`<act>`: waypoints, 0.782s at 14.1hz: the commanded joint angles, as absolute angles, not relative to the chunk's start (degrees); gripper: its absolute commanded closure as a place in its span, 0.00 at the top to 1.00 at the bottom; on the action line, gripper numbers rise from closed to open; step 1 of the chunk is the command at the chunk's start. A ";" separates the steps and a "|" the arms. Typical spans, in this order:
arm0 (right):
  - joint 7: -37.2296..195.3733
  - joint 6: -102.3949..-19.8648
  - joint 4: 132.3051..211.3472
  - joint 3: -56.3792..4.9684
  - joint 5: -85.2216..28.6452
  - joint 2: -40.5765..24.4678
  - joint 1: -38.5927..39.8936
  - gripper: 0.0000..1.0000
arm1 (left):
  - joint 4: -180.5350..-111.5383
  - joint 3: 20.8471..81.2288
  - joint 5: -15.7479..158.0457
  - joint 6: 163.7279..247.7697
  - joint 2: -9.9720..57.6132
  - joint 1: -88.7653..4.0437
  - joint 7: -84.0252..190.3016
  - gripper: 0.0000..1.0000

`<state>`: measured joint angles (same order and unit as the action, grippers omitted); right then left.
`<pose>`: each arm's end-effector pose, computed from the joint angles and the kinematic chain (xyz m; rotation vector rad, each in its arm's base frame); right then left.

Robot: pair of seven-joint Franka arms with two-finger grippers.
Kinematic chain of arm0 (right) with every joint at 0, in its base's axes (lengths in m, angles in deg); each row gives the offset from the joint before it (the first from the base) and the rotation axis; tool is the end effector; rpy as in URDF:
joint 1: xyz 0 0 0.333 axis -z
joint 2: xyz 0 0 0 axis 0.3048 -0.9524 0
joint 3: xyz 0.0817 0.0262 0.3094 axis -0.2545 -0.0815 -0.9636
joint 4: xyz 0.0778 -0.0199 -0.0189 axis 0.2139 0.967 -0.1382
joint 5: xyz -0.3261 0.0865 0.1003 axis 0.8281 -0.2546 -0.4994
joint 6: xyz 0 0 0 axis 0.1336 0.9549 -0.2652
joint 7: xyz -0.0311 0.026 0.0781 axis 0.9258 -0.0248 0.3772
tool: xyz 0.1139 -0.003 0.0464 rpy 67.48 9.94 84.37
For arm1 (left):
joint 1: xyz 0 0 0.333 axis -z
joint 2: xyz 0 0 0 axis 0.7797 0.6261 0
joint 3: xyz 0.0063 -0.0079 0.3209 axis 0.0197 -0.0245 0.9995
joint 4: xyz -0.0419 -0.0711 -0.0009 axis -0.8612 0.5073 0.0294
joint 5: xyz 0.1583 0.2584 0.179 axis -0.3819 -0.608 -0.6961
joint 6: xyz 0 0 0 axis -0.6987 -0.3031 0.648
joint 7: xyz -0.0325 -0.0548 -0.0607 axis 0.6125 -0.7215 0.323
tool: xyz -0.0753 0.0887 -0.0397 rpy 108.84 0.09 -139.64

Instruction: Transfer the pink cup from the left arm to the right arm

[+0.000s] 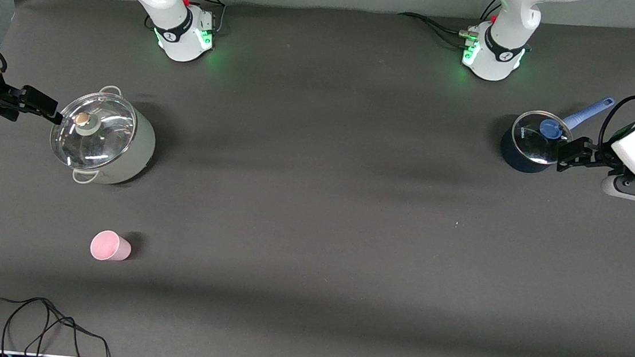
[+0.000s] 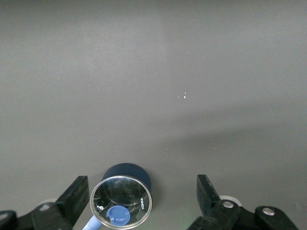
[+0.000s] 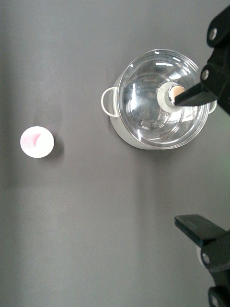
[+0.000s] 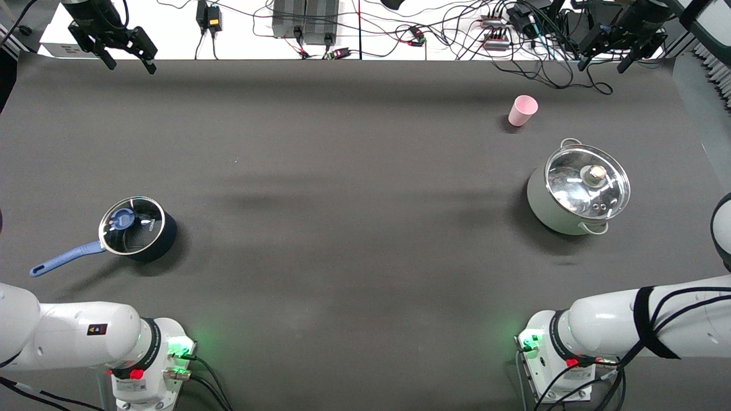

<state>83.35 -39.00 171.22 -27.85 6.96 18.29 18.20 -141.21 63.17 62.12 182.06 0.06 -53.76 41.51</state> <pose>0.4977 -0.0298 0.5816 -3.1064 0.0846 0.0561 0.5219 -0.0318 0.5662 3.1274 -0.2399 -0.0917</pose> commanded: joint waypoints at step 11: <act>82.35 -38.76 167.55 -31.07 7.59 15.85 21.62 1.00 | -141.33 63.74 62.24 181.31 -0.13 -53.52 40.80 1.00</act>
